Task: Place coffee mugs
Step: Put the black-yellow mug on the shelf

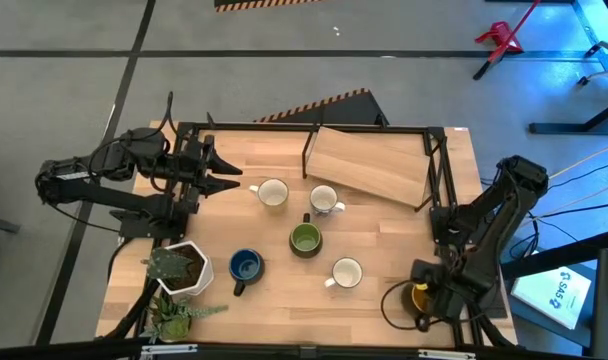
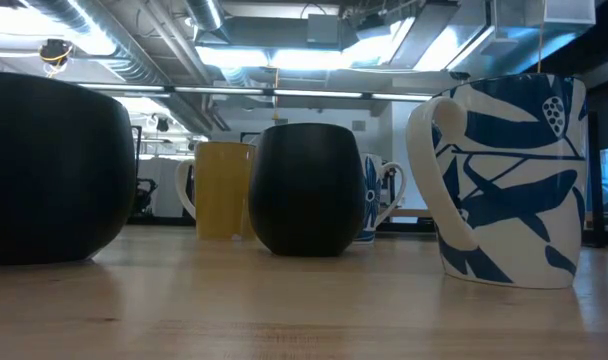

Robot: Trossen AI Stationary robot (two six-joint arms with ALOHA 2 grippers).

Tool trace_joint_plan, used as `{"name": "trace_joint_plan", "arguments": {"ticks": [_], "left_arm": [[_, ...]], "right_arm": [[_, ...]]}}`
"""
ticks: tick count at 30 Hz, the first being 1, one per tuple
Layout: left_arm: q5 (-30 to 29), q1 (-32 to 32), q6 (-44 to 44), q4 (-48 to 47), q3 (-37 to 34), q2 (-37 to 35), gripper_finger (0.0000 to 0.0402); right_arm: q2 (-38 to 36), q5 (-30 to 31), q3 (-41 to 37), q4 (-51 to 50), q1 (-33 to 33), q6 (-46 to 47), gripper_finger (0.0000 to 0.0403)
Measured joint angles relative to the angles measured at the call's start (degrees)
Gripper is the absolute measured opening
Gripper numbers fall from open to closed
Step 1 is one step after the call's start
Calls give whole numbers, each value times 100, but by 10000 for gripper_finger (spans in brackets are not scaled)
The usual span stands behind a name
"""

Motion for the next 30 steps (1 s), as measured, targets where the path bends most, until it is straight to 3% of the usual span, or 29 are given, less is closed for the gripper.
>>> {"name": "trace_joint_plan", "arguments": {"ticks": [5,9,17,24,30], "left_arm": [[-2,0,2,0,1,0,143],[-2,0,4,0,-1,0,143],[-7,0,48,-13,-2,0,143],[-7,0,48,-22,-2,0,143],[-7,0,50,-24,-2,0,143]], "right_arm": [[8,-202,42,154,-373,-507,15],[9,5,448,58,-757,-1181,10],[0,352,1779,-1840,-1920,-2773,6],[0,1257,3032,-2830,-3782,-5017,3],[9,1494,3641,-2358,-5967,-7506,1]]}}
